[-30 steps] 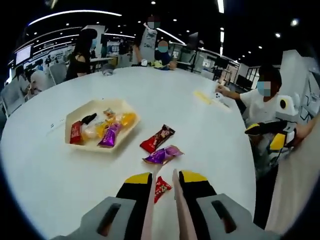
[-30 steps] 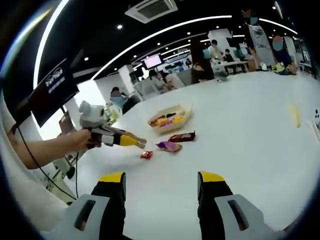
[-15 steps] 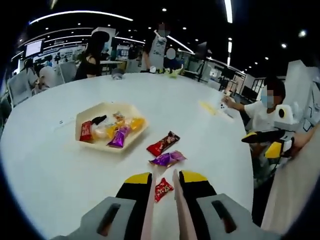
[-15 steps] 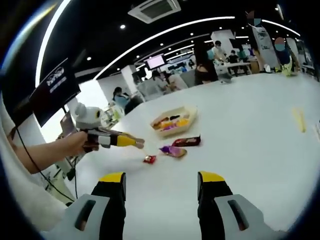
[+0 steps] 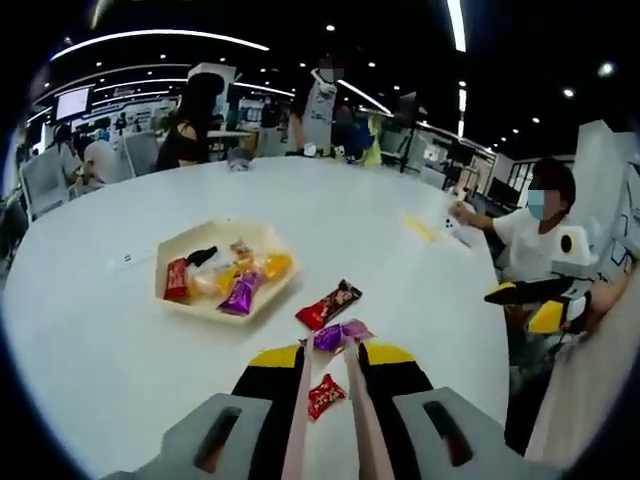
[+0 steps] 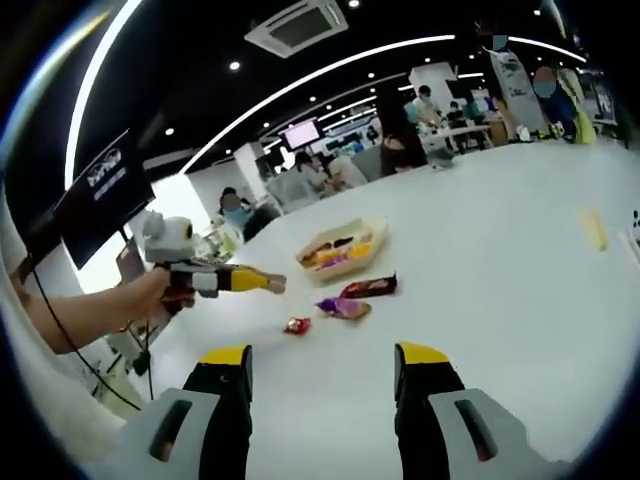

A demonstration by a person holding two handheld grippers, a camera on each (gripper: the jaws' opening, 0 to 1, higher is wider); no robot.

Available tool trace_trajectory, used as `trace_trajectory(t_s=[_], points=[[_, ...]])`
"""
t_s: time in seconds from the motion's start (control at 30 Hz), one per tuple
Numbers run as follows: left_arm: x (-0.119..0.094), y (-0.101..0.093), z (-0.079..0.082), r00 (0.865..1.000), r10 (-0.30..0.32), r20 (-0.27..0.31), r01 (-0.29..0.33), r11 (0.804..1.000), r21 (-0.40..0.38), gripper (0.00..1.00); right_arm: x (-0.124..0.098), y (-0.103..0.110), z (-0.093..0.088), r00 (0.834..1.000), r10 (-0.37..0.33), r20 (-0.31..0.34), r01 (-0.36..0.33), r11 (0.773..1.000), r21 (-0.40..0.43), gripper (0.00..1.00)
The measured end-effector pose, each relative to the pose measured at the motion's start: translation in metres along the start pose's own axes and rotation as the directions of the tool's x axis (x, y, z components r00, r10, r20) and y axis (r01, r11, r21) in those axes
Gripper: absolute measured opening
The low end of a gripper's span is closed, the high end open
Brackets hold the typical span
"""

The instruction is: Place the target food into the container with the food tongs after gripping and lifting it, then release it inside without dropping or visibly crushing the food.

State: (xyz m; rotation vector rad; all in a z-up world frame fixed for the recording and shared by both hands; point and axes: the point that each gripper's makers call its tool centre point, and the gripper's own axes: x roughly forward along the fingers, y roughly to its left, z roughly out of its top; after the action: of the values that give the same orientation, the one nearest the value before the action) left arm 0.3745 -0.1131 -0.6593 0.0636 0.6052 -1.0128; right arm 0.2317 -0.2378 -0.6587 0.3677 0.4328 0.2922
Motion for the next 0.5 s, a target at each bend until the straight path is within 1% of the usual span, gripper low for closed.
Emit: trace_trajectory(t_s=[0.13, 0.23, 0.3, 0.37, 0.4, 0.43, 0.47, 0.5], points=[[-0.001, 0.002, 0.008, 1.000, 0.011, -0.001, -0.011, 1.000, 0.016, 0.19, -0.006, -0.002, -0.009, 1.000, -0.009, -0.001, 0.009, 1.000, 0.025, 0.57], [-0.002, 0.003, 0.009, 1.000, -0.009, -0.016, 0.010, 0.999, 0.037, 0.20, -0.010, -0.007, -0.011, 1.000, -0.022, 0.010, 0.022, 0.999, 0.042, 0.57], [-0.002, -0.004, 0.002, 0.995, -0.077, -0.059, 0.081, 0.994, 0.068, 0.21, -0.012, -0.010, -0.011, 0.999, -0.033, 0.022, 0.032, 0.998, 0.053, 0.57], [-0.002, -0.005, -0.007, 0.990, -0.097, -0.101, 0.108, 0.988, 0.107, 0.22, -0.014, -0.013, -0.011, 0.999, -0.040, 0.027, 0.038, 0.998, 0.057, 0.57], [-0.001, -0.007, -0.014, 0.984, -0.112, -0.139, 0.133, 0.980, 0.151, 0.22, -0.015, -0.014, -0.012, 0.999, -0.043, 0.028, 0.041, 0.997, 0.058, 0.57], [0.000, -0.005, -0.019, 0.982, -0.102, -0.159, 0.130, 0.974, 0.183, 0.22, -0.015, -0.014, -0.013, 0.999, -0.044, 0.026, 0.043, 0.997, 0.058, 0.57], [0.001, -0.002, -0.025, 0.979, -0.087, -0.186, 0.130, 0.963, 0.235, 0.22, -0.016, -0.014, -0.014, 0.999, -0.046, 0.023, 0.045, 0.997, 0.056, 0.57], [0.001, -0.003, -0.028, 0.976, -0.092, -0.200, 0.139, 0.961, 0.240, 0.23, -0.017, -0.014, -0.015, 0.999, -0.046, 0.022, 0.045, 0.997, 0.055, 0.57]])
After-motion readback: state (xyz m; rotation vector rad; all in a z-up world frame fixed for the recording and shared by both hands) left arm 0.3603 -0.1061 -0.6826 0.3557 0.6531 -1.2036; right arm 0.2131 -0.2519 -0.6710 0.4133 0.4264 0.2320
